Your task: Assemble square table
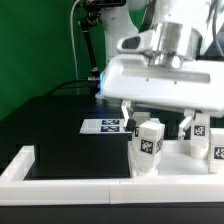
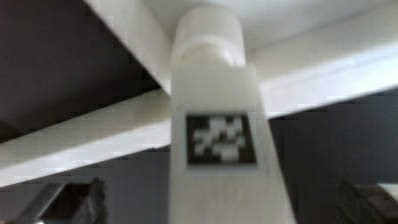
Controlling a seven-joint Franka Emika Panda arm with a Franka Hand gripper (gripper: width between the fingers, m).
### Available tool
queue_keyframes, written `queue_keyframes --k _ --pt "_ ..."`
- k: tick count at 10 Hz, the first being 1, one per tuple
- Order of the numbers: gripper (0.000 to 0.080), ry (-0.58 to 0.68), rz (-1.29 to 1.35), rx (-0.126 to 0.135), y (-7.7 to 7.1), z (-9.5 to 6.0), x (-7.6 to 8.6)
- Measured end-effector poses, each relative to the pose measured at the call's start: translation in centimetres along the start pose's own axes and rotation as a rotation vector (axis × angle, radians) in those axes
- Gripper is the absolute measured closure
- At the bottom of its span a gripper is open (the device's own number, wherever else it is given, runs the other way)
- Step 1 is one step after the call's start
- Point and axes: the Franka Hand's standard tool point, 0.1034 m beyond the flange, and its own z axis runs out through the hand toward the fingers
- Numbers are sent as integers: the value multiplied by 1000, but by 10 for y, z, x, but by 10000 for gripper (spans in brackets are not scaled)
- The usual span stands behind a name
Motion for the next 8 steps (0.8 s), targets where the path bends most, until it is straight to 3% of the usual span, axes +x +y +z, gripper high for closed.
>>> queue_keyframes --k 2,3,5,8 --pt "150 -109 -10 42 11 -12 23" --pt "150 -187 -12 42 17 -9 24" --pt "150 -354 1 27 28 -6 33" --pt "150 -529 13 -6 37 -8 32"
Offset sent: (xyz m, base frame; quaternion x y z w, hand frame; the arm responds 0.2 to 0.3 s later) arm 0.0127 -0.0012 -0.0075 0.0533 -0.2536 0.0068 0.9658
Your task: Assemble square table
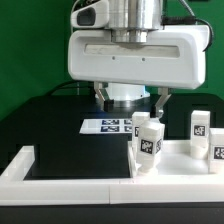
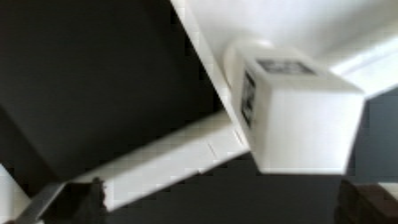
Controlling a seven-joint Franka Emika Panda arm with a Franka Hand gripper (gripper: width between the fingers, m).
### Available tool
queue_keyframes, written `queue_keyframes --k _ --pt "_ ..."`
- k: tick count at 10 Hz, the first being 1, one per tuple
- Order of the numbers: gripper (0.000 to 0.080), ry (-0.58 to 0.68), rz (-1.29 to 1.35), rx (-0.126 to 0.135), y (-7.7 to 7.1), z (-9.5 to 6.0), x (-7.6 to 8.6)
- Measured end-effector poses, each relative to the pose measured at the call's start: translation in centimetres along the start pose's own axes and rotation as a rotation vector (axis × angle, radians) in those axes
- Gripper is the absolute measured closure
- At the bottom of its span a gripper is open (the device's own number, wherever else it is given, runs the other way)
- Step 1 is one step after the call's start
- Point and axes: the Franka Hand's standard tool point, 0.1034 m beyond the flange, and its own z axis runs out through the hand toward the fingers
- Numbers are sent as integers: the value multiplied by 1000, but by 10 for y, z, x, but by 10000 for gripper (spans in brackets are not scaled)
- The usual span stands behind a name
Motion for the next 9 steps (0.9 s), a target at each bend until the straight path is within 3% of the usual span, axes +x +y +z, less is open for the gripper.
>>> queue_keyframes --k 1,2,5,6,9 --pt "150 13 13 17 -4 -1 1" --pt "150 -11 55 65 -10 -3 -6" --pt "150 3 113 83 -34 1 -13" --pt "150 6 119 74 -39 7 -15" --pt "150 27 111 62 -41 28 -18"
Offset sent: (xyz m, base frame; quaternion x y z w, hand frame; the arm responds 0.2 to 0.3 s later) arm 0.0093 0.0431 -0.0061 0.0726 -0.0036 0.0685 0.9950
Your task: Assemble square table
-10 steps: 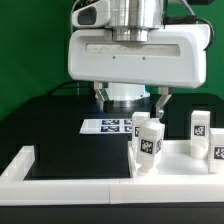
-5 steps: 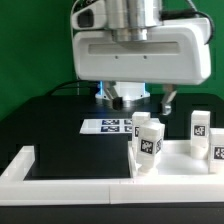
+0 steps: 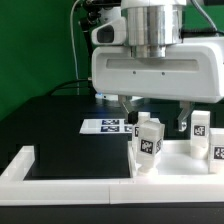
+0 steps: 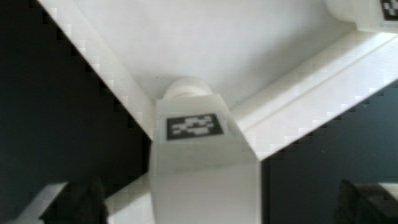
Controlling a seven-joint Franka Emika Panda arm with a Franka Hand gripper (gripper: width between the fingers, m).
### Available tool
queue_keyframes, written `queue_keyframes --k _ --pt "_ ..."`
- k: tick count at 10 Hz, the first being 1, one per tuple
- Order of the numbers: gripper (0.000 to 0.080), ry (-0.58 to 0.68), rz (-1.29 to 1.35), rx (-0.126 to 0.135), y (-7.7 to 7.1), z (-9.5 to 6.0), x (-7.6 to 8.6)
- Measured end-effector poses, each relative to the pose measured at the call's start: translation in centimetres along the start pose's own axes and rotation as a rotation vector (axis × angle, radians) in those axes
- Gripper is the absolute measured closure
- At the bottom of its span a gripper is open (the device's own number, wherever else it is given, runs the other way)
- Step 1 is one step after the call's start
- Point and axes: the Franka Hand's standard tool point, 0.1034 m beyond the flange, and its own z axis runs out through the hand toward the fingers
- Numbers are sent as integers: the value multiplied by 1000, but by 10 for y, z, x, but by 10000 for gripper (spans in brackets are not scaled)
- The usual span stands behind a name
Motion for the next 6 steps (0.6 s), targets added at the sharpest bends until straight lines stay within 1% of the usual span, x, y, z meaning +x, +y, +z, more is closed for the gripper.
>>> queue_keyframes --k 1,3,4,5,6 --pt "150 -7 0 -8 3 3 -2" --pt "150 -7 34 -9 4 4 -1" --pt "258 -7 38 -9 4 4 -1" --pt "258 -7 115 -9 4 4 -1" --pt "459 -7 193 -9 4 4 -2"
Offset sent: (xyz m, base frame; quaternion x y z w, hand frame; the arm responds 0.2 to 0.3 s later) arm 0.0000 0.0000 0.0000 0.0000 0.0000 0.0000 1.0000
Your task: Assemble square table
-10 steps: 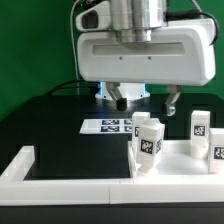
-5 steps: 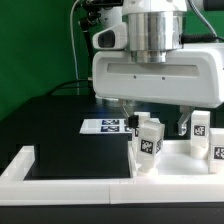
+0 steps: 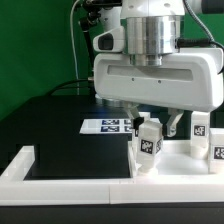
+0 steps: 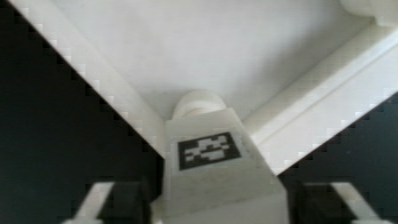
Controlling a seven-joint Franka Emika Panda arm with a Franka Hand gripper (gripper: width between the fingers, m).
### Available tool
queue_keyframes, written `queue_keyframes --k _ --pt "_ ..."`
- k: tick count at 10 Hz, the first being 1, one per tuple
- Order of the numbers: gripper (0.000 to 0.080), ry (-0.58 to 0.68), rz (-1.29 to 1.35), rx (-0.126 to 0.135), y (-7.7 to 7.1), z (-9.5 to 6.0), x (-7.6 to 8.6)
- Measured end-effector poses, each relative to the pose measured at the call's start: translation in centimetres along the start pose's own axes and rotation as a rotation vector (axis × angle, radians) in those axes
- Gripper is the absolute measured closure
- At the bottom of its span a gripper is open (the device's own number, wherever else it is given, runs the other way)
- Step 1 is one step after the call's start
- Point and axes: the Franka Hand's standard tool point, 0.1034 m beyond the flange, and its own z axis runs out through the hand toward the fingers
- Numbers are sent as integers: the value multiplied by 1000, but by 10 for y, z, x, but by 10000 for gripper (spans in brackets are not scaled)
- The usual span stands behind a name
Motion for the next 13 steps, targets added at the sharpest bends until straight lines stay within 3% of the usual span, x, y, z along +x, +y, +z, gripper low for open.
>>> queue_keyframes --k 1,6,7,11,13 --pt "509 0 37 0 0 0 0" --pt "509 6 465 6 0 1 -1" --pt "509 -2 570 20 0 1 0" --pt "508 -11 1061 125 2 2 0" --pt "492 -10 1080 126 0 2 -1"
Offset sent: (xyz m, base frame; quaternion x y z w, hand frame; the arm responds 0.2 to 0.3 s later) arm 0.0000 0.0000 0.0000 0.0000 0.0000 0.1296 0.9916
